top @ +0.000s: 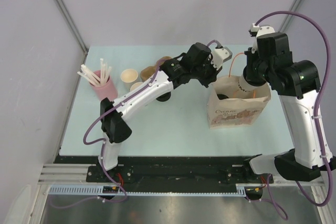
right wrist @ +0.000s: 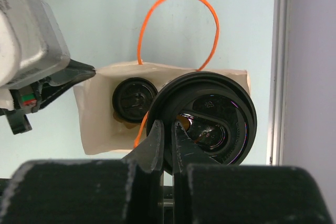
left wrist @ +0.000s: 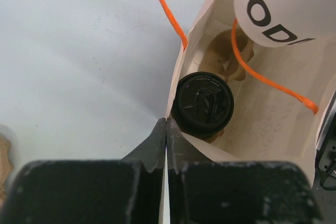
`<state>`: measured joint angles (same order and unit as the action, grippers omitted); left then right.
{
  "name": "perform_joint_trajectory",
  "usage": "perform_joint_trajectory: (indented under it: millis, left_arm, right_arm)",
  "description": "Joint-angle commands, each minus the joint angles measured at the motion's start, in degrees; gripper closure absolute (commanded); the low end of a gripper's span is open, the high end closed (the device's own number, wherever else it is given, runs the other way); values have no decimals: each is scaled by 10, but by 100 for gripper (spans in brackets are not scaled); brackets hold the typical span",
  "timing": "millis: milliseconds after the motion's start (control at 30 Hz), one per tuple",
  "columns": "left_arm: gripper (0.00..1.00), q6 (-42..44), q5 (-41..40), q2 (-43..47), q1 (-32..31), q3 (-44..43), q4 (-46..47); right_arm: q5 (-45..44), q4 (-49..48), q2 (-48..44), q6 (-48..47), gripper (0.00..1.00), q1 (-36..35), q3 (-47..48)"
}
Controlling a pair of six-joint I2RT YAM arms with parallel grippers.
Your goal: Pack the takeout coffee
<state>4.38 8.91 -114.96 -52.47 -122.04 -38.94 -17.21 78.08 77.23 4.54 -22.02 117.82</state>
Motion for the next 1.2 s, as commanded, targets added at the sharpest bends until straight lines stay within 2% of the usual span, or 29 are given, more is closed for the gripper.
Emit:
perform_joint_trajectory:
  millis: [0, 300, 467, 767, 1167]
  left_arm:
    - [100, 26, -11, 30, 5, -14, 3]
    - [100, 41, 1, 9, 7, -23, 3]
    - [100, 40, 7, 5, 7, -32, 2]
    - [100, 45, 13, 5, 7, -29, 3]
    - [100, 41, 25, -5, 7, -42, 3]
  right_arm:
    - [-33, 83, -17, -1, 100, -5, -20]
    - [-41, 29, -24, -80, 100, 28, -2]
    - [-21, 12, -27, -93, 100, 44, 6]
    - [33, -24, -52, -99, 100, 70, -121]
    - [103, -134, -67, -119, 100, 102, -262]
